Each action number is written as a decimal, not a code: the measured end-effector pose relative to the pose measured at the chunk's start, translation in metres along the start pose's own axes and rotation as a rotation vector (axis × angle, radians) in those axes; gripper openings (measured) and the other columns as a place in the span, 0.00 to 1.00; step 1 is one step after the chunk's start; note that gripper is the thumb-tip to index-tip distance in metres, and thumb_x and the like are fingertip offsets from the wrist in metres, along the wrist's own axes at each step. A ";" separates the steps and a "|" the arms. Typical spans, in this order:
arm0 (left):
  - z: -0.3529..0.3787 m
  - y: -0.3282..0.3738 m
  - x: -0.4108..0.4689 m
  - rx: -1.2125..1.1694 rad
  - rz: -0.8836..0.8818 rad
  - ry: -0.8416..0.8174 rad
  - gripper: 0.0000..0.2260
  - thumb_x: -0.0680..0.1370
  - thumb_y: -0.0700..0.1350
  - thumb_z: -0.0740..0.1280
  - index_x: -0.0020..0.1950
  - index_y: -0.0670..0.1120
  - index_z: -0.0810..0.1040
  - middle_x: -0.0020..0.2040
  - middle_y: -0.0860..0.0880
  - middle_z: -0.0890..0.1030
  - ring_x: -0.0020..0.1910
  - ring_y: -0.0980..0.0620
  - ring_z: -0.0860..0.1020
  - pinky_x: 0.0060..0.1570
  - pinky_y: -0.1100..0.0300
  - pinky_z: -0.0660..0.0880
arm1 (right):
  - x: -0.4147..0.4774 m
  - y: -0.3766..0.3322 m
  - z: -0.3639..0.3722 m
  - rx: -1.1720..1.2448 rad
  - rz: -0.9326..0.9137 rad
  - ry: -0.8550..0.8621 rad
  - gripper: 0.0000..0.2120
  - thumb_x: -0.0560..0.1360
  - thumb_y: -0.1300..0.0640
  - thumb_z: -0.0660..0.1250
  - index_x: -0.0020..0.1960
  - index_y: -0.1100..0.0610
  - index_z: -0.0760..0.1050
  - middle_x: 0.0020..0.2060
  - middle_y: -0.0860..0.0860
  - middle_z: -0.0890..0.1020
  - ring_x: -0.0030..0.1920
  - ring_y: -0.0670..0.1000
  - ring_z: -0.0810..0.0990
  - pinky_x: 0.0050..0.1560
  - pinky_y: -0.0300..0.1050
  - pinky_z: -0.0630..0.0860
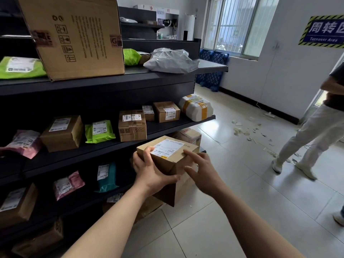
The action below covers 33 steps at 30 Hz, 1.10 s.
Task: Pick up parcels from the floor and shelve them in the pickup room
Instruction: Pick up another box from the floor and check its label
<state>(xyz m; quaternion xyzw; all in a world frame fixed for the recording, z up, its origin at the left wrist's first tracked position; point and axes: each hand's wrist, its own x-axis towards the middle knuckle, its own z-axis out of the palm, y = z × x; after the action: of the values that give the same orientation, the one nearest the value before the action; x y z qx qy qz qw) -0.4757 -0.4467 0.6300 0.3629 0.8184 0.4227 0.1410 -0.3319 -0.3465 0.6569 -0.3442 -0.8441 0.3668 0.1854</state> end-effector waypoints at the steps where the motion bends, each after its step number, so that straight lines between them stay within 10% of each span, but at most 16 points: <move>1: -0.004 -0.001 0.000 -0.026 0.011 -0.035 0.51 0.56 0.61 0.79 0.68 0.60 0.48 0.72 0.50 0.45 0.73 0.43 0.49 0.70 0.48 0.59 | 0.003 0.003 -0.005 -0.019 0.014 -0.018 0.27 0.76 0.53 0.66 0.71 0.40 0.62 0.70 0.50 0.58 0.70 0.54 0.63 0.66 0.46 0.70; 5: -0.020 -0.004 0.004 -0.084 0.063 -0.171 0.50 0.55 0.58 0.80 0.66 0.63 0.50 0.68 0.56 0.49 0.72 0.46 0.51 0.72 0.48 0.60 | 0.013 0.010 -0.026 0.016 0.118 -0.132 0.37 0.69 0.50 0.74 0.71 0.36 0.60 0.75 0.50 0.46 0.75 0.58 0.50 0.68 0.55 0.66; 13: -0.033 -0.001 0.006 -0.056 0.049 -0.368 0.47 0.56 0.54 0.78 0.66 0.66 0.53 0.75 0.51 0.47 0.73 0.45 0.57 0.68 0.54 0.65 | 0.020 0.014 -0.032 0.172 0.120 -0.211 0.44 0.50 0.41 0.79 0.65 0.40 0.70 0.63 0.51 0.69 0.61 0.54 0.72 0.60 0.54 0.76; 33: -0.050 -0.004 0.013 0.054 0.098 -0.484 0.47 0.59 0.42 0.81 0.72 0.65 0.63 0.75 0.58 0.60 0.71 0.53 0.63 0.71 0.55 0.63 | 0.020 0.028 -0.022 0.133 0.217 -0.286 0.49 0.60 0.39 0.76 0.74 0.38 0.53 0.74 0.47 0.53 0.74 0.59 0.55 0.66 0.59 0.67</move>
<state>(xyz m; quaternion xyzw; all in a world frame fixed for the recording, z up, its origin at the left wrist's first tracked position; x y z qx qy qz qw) -0.5136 -0.4679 0.6576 0.4965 0.7531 0.3079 0.3026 -0.3214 -0.3074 0.6515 -0.3647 -0.7936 0.4850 0.0451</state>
